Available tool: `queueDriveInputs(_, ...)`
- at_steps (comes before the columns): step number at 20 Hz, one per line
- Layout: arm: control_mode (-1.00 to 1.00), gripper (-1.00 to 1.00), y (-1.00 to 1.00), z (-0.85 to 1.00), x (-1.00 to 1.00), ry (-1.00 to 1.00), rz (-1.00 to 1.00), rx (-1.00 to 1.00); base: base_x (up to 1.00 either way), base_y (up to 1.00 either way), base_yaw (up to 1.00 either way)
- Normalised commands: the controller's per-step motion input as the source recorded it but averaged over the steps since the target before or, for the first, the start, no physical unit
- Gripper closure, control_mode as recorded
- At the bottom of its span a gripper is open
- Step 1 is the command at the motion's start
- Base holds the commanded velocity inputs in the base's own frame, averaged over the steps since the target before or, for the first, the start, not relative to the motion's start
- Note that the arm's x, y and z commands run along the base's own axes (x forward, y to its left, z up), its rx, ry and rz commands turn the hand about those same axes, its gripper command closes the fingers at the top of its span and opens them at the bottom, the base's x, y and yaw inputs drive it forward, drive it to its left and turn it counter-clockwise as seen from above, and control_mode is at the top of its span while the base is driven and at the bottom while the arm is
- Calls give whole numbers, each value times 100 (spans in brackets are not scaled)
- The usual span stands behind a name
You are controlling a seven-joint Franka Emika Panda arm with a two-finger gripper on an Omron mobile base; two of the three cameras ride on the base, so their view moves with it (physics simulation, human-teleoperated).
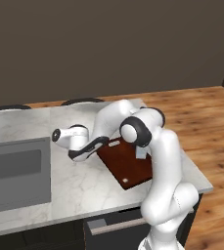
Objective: Take out the milk from the fridge and place it on the tray on the counter. Then take the sugar cube near the tray and place it in the tray.
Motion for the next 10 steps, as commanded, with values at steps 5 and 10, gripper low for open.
queueDriveInputs(5,-100,100,10,21,-13,-3,-2,0,0,0,0)
queueDriveInputs(10,-100,100,12,95,-22,0,-8,0,0,0,0)
